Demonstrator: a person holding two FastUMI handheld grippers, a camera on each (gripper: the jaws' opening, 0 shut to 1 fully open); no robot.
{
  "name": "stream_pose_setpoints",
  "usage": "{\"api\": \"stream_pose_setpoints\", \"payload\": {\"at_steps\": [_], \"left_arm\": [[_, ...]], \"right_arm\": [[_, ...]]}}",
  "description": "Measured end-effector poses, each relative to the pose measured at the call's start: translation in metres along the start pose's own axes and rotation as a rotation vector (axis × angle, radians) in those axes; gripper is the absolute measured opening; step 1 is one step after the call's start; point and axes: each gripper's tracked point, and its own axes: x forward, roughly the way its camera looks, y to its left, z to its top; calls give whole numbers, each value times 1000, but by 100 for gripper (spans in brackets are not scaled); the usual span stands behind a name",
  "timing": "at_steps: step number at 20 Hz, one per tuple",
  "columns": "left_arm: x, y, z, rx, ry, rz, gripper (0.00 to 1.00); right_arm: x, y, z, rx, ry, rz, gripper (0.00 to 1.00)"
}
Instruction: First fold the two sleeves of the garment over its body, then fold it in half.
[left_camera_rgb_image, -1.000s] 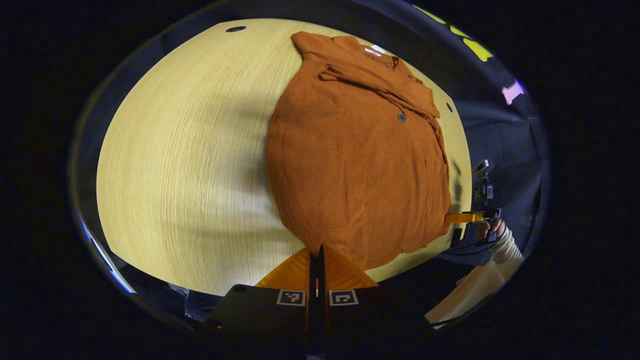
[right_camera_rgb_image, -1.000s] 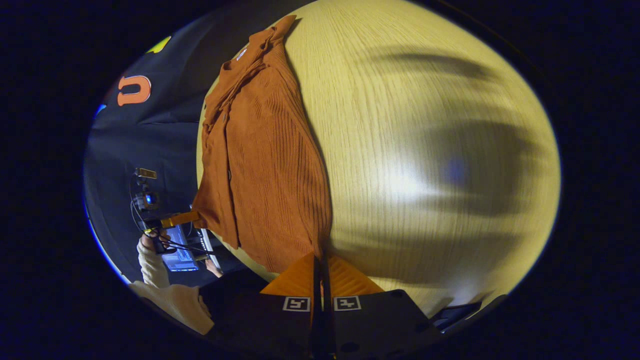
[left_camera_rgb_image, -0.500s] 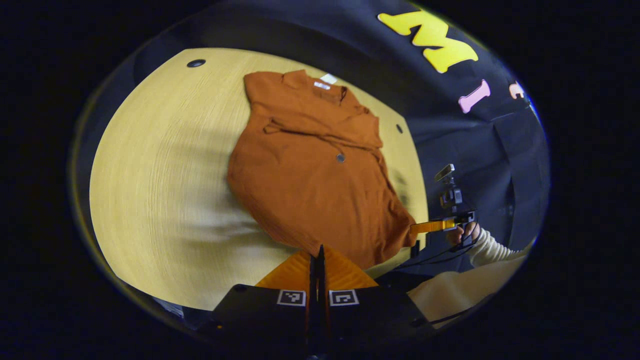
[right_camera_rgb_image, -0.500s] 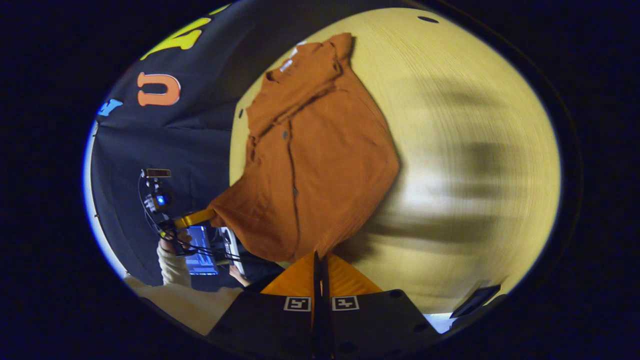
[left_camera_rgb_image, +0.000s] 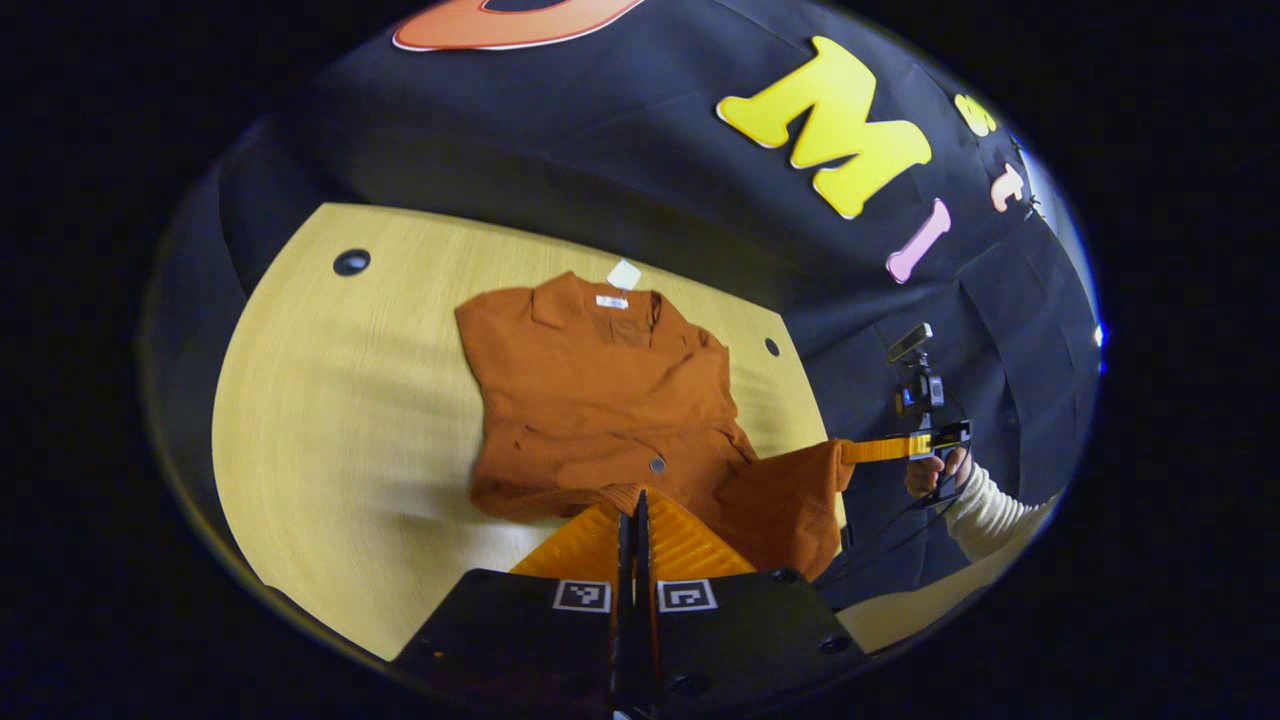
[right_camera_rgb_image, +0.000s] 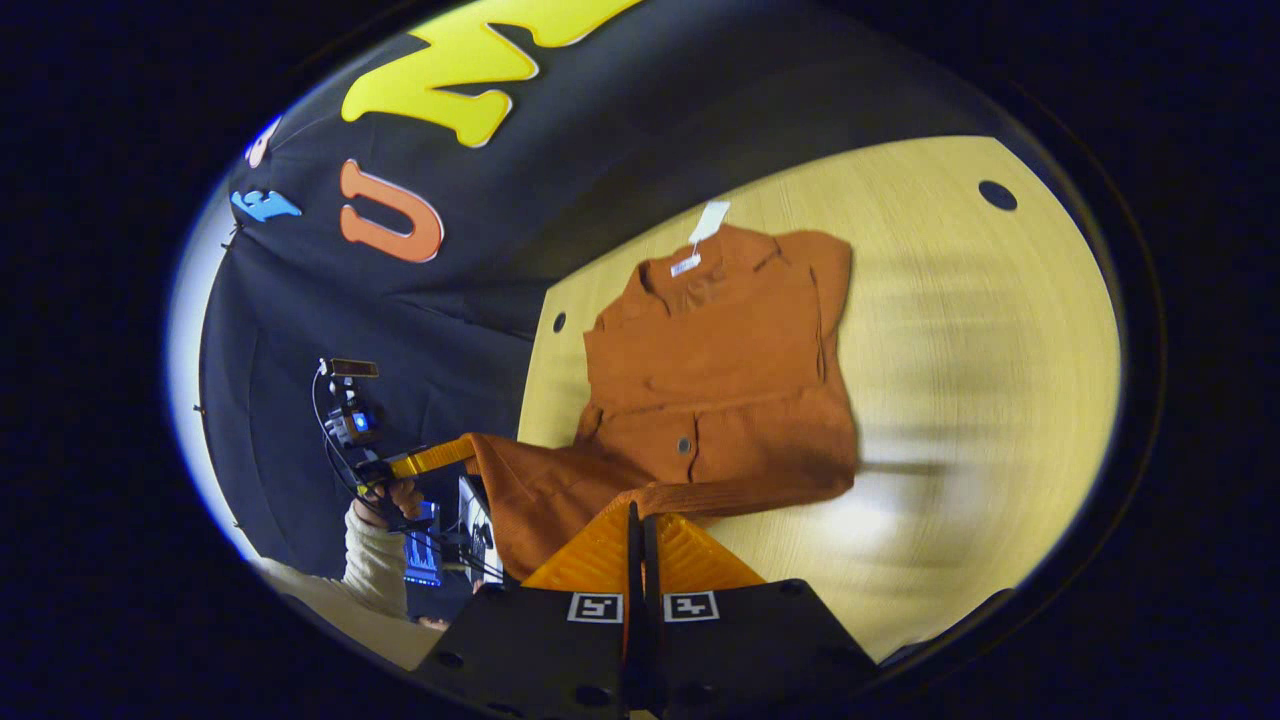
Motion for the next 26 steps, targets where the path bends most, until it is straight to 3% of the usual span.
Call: {"api": "stream_pose_setpoints", "payload": {"at_steps": [5,10,13,15,18,22,25,26], "left_arm": [[59,22,88,-63,-142,28,3],[133,74,120,-109,-163,115,3],[166,111,122,-200,-176,187,3],[176,130,107,-260,-155,243,3],[181,132,111,-326,-185,222,3],[181,134,112,-338,-203,236,4],[177,126,116,-373,-232,198,6],[175,122,119,-380,-245,178,7]], "right_arm": [[39,-10,93,28,-122,-8,0],[94,-59,160,200,-200,-16,0],[123,-106,181,326,-244,-51,0],[119,-129,185,401,-289,-80,0],[117,-147,185,451,-313,-106,0],[113,-143,185,473,-318,-120,4],[117,-133,186,449,-324,-107,1],[111,-131,188,429,-324,-111,6]]}}
